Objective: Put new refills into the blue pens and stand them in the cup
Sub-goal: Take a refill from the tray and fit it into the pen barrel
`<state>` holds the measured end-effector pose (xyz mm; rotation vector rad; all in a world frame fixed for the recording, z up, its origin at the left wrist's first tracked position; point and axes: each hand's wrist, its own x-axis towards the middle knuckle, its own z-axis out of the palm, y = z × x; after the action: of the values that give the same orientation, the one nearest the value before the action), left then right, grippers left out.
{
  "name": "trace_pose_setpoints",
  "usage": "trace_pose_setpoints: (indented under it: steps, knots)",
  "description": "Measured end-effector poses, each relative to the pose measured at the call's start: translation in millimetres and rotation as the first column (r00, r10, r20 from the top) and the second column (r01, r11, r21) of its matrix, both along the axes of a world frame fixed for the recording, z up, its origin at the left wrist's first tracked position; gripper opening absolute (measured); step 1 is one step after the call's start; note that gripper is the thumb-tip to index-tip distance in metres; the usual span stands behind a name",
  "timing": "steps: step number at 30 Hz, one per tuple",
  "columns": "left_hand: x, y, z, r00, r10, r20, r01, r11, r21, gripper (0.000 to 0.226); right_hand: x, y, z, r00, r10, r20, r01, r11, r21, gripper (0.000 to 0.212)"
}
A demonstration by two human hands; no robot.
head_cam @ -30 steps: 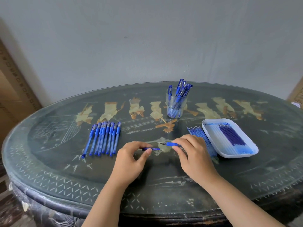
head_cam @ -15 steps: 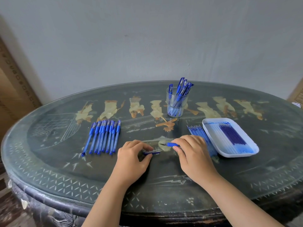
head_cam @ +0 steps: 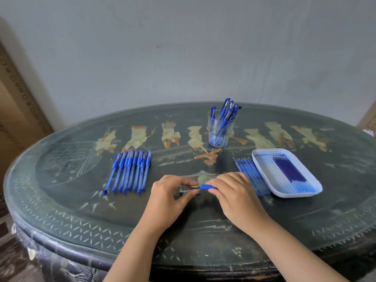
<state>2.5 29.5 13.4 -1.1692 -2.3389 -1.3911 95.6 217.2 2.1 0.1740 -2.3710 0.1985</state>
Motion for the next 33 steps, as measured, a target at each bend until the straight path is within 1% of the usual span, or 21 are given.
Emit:
trace_pose_setpoints:
  steps: [2, 6, 8, 9, 11, 14, 17, 19, 20, 23, 26, 27, 30, 33]
  knots:
    - [1, 2, 1, 1.000, 0.006, -0.007, -0.006, 1.000, 0.016, 0.012, 0, -1, 0, 1.000, 0.025, 0.006, -0.025, 1.000, -0.005, 0.018]
    - [0, 3, -3, 0.999, 0.028, -0.020, -0.029, 0.999, -0.023, 0.025, 0, -1, 0, 0.999, 0.041, 0.012, -0.041, 0.999, -0.011, 0.020]
    - [2, 2, -2, 0.999, 0.036, 0.016, -0.035, 0.999, -0.037, 0.034, 1, -1, 1, 1.000, 0.025, 0.008, -0.025, 1.000, 0.007, 0.020]
    - [3, 1, 0, 0.999, 0.035, 0.039, -0.034, 0.999, -0.038, 0.034, 1, -2, 1, 1.000, 0.016, 0.007, -0.016, 1.000, 0.015, 0.021]
    - [4, 0, 2, 0.998, 0.015, 0.064, -0.013, 1.000, -0.018, 0.027, 2, -2, 2, 1.000, 0.006, 0.009, -0.006, 1.000, 0.018, 0.022]
    - [2, 0, 1, 0.999, 0.007, 0.040, -0.007, 1.000, 0.000, 0.014, 2, -2, 2, 1.000, 0.008, 0.001, -0.008, 1.000, 0.012, 0.021]
    - [1, 0, 2, 0.999, 0.028, 0.032, -0.028, 1.000, -0.014, 0.037, 1, -2, 1, 1.000, 0.008, -0.001, -0.008, 1.000, 0.008, 0.021]
    - [3, 0, 4, 0.997, 0.015, 0.070, -0.012, 0.999, -0.038, 0.039, 1, -2, 1, 1.000, 0.001, 0.007, -0.001, 1.000, 0.006, 0.022]
    - [4, -1, 3, 0.996, 0.007, 0.092, -0.003, 0.999, -0.042, 0.037, 1, -2, 1, 1.000, -0.001, 0.009, 0.001, 1.000, 0.007, 0.022]
    - [3, -1, 4, 0.993, 0.006, 0.120, -0.003, 1.000, -0.019, 0.012, 1, -2, 0, 1.000, 0.001, 0.001, -0.001, 1.000, 0.011, 0.020]
    - [4, -1, 8, 0.989, 0.006, 0.150, 0.000, 0.999, -0.044, 0.032, 2, -2, 1, 1.000, 0.000, 0.010, 0.000, 1.000, 0.017, 0.021]
    - [5, -1, 9, 0.986, 0.002, 0.168, 0.006, 0.999, -0.045, 0.033, 2, -2, 2, 1.000, -0.003, 0.016, 0.003, 1.000, 0.017, 0.022]
    - [5, -3, 10, 0.978, -0.006, 0.206, 0.008, 1.000, -0.010, 0.025, 1, -2, 1, 1.000, -0.007, 0.017, 0.007, 1.000, 0.019, 0.022]
    - [4, -3, 10, 0.968, -0.014, 0.249, 0.009, 1.000, 0.020, 0.012, 1, -1, -1, 1.000, -0.004, 0.012, 0.003, 1.000, 0.018, 0.020]
